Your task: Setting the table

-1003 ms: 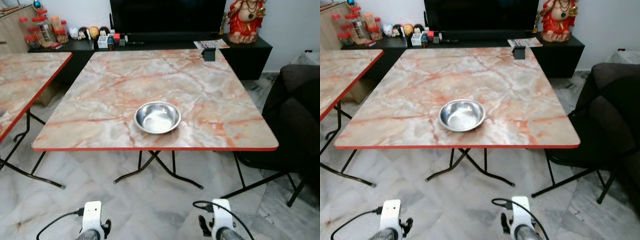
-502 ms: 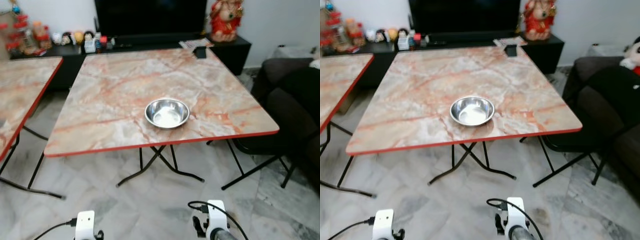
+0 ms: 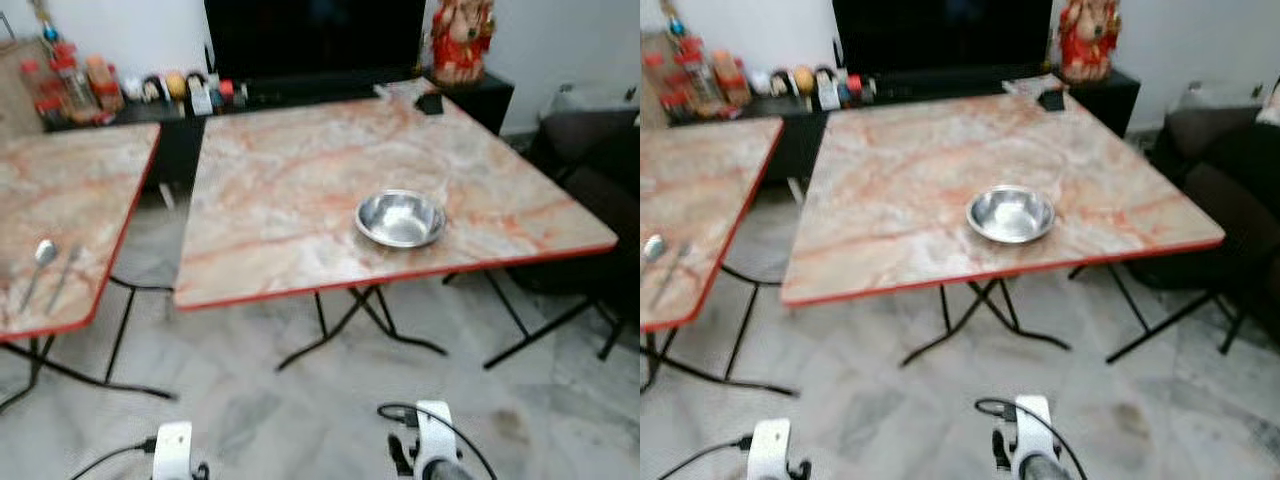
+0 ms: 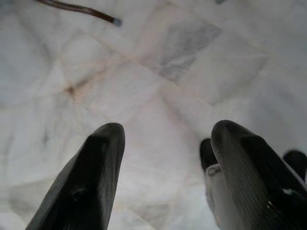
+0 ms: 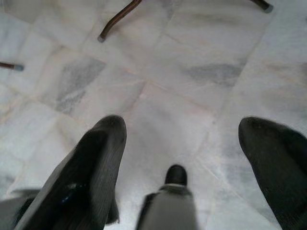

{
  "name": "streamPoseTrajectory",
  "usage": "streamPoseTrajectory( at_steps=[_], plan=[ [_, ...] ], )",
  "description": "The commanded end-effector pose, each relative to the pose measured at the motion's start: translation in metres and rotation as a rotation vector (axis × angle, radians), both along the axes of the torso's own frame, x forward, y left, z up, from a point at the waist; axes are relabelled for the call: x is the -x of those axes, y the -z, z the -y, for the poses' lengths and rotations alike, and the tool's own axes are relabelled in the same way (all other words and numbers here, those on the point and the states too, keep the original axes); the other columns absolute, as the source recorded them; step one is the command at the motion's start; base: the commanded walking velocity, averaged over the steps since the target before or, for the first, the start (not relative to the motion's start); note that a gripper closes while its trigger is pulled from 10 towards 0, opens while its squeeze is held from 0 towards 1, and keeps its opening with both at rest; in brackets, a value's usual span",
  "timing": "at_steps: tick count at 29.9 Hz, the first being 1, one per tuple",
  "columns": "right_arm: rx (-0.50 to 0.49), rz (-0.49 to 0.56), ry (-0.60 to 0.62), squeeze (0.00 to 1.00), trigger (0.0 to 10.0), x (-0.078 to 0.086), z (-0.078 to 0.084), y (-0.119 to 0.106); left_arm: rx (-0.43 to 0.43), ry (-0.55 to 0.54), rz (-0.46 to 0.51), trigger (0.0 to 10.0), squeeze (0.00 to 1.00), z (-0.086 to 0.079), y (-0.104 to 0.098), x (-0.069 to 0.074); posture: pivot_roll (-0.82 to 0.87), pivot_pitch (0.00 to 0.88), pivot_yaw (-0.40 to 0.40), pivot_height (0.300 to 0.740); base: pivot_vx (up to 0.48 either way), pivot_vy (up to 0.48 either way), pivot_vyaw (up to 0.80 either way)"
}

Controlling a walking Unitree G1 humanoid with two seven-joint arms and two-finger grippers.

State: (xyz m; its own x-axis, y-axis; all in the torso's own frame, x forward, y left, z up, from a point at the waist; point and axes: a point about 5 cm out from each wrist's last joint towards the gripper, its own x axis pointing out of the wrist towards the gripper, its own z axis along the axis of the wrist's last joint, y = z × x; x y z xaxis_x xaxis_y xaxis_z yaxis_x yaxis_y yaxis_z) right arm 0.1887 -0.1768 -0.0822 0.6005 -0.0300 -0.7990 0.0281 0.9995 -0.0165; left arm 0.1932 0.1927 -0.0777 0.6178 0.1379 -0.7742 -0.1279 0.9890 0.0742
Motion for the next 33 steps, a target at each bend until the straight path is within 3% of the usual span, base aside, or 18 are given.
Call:
streamPoseTrajectory(
  at_steps=[1, 9, 22, 27, 33],
  plan=[
    [-0.022, 0.028, -0.020, 0.00, 10.0, -0.009, -0.012, -0.004, -0.032, -0.021, -0.030, 10.0, 0.00, -0.014, 0.002, 0.008, -0.02, 0.000, 0.060, 0.731, 0.000, 0.480, 0.76],
    [-0.030, 0.031, -0.025, 0.00, 10.0, -0.012, -0.016, -0.005, -0.039, -0.031, -0.022, 10.0, 0.00, -0.016, 0.001, 0.006, 0.00, 0.000, 0.054, 0.731, 0.000, 0.480, 0.68],
    [-0.049, 0.040, -0.024, 0.00, 10.0, -0.016, -0.019, -0.007, -0.043, -0.038, -0.012, 10.0, 0.00, -0.018, -0.001, 0.004, 0.01, 0.000, 0.046, 0.731, 0.000, 0.480, 0.00],
    [-0.055, 0.035, 0.007, 0.00, 10.0, -0.015, -0.016, -0.006, -0.025, -0.031, 0.018, 10.0, 0.00, -0.015, -0.004, -0.003, 0.02, 0.000, 0.040, 0.731, 0.000, 0.403, 0.00],
    [-0.046, 0.024, 0.004, 0.00, 10.0, -0.012, -0.014, -0.005, -0.024, -0.038, 0.026, 10.0, 0.00, -0.015, -0.005, -0.005, 0.02, 0.000, 0.037, 0.731, 0.000, 0.391, -0.66]
  ],
)
